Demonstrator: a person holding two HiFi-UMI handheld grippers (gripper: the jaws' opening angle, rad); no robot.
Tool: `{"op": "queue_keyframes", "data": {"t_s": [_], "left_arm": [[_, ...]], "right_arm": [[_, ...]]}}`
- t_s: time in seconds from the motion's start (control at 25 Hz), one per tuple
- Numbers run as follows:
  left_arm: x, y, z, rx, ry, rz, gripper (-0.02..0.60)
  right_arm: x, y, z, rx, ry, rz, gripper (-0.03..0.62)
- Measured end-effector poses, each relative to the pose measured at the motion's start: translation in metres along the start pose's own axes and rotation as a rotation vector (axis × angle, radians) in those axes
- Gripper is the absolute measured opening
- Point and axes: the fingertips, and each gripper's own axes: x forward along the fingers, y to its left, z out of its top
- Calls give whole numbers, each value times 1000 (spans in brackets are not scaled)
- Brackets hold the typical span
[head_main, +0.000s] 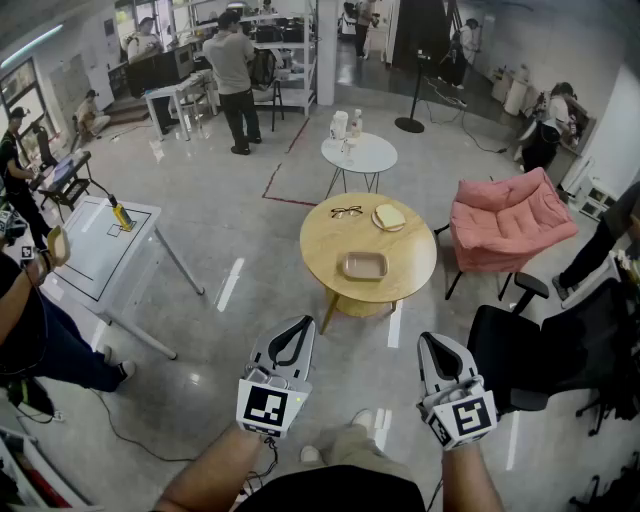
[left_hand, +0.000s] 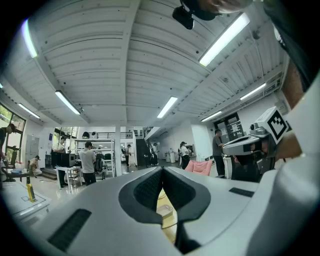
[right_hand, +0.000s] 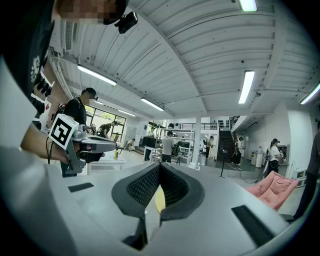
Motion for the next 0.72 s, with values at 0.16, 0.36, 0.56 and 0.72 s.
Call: {"op": "queue_keyframes", "data": {"t_s": [0.16,0.36,0.56,0.72], "left_arm": [[27,6,-7,3,12,0,17],[55,15,-7,45,34,-1,17],[80,7,-12,29,49,-14,17],[93,11,-19,27,52,10,17]], "right_arm": [[17,-20,-9,33,-10,-1,14],[36,-41,-13,63,-29,14,14],[49,-62,-22,74,-11,54,14],[64,-72,-32,107,-8,76,14]]}}
